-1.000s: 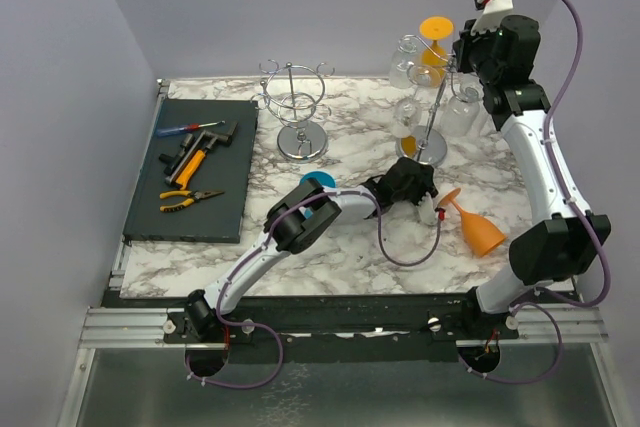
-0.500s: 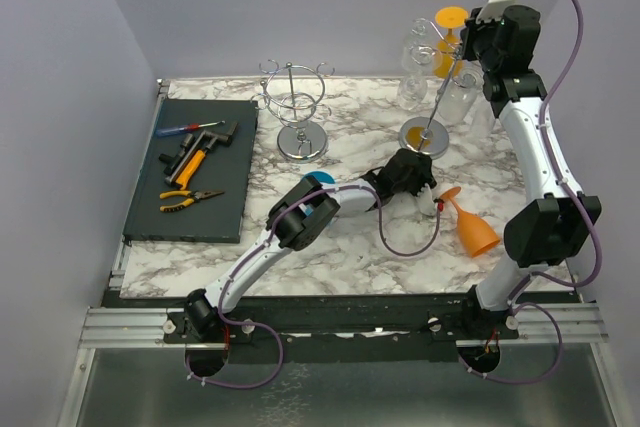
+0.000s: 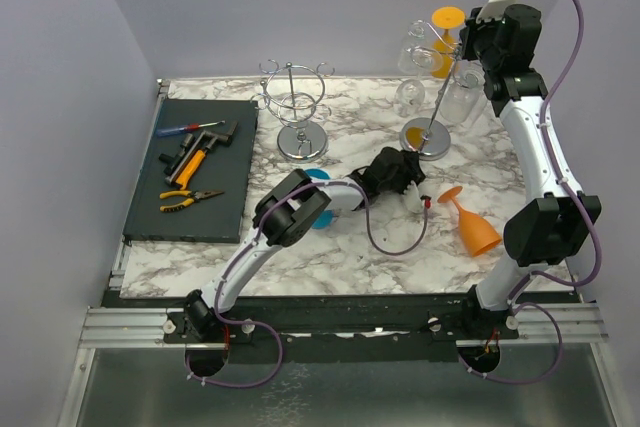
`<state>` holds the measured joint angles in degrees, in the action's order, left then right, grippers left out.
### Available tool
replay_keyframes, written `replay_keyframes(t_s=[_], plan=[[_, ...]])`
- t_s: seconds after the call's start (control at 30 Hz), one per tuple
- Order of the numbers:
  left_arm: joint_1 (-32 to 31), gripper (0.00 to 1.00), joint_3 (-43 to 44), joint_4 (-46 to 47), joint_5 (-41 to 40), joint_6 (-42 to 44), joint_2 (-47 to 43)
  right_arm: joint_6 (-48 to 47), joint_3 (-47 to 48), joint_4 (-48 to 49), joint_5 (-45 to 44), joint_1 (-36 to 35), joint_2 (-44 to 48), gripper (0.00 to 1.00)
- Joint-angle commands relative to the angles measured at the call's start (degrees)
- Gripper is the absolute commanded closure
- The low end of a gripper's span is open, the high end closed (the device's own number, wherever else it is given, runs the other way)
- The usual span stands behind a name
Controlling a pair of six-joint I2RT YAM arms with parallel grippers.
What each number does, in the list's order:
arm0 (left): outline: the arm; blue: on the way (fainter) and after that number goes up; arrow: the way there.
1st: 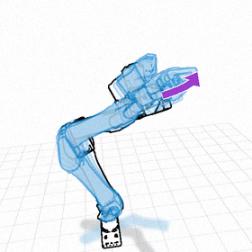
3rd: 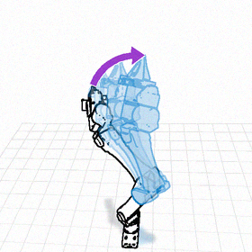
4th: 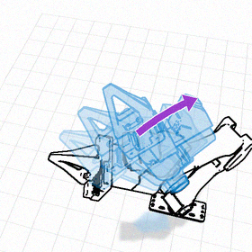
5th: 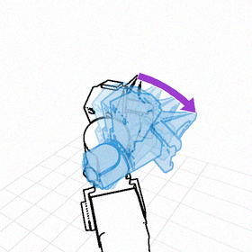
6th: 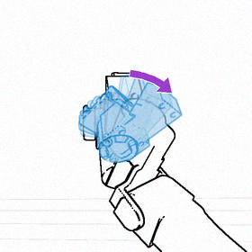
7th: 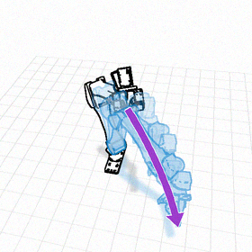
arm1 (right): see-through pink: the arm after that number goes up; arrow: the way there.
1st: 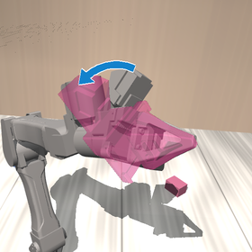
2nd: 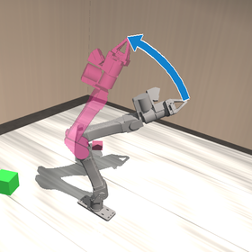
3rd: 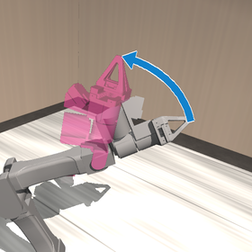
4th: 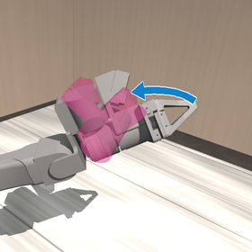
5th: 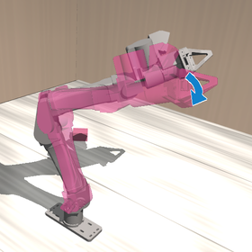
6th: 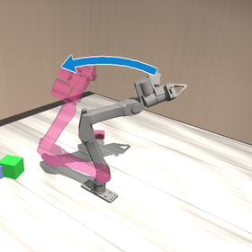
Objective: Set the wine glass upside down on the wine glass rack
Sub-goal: Move the wine rack to the center of the board.
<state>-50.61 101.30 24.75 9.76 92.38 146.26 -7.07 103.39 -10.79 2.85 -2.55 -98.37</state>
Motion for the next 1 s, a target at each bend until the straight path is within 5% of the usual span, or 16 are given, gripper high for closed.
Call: replay_keyframes(t_s=[0.0, 0.07, 0.2, 0.67, 0.97], plan=[[-0.13, 0.46, -7.80, -4.87, -0.32, -2.87, -5.33, 0.06, 1.76, -1.21, -1.15, 1.32, -0.64, 1.00], [-0.70, 0.36, -10.78, -4.84, -0.03, -2.99, -7.43, 0.45, 2.44, -2.10, -1.41, 1.31, -0.94, 1.00], [-1.88, 0.33, -14.89, -4.26, 0.41, -3.67, -10.96, 1.82, 2.48, -2.64, -0.75, 1.31, -0.45, 0.90], [-6.33, 0.32, -11.89, -4.16, -0.18, -3.98, -13.29, 2.69, 4.95, -5.86, -1.67, 1.32, 1.25, 0.55], [-6.61, 0.31, -6.74, -4.52, -1.54, -3.71, -12.41, 3.16, 6.86, -7.44, -1.16, 1.30, 2.13, 0.43]])
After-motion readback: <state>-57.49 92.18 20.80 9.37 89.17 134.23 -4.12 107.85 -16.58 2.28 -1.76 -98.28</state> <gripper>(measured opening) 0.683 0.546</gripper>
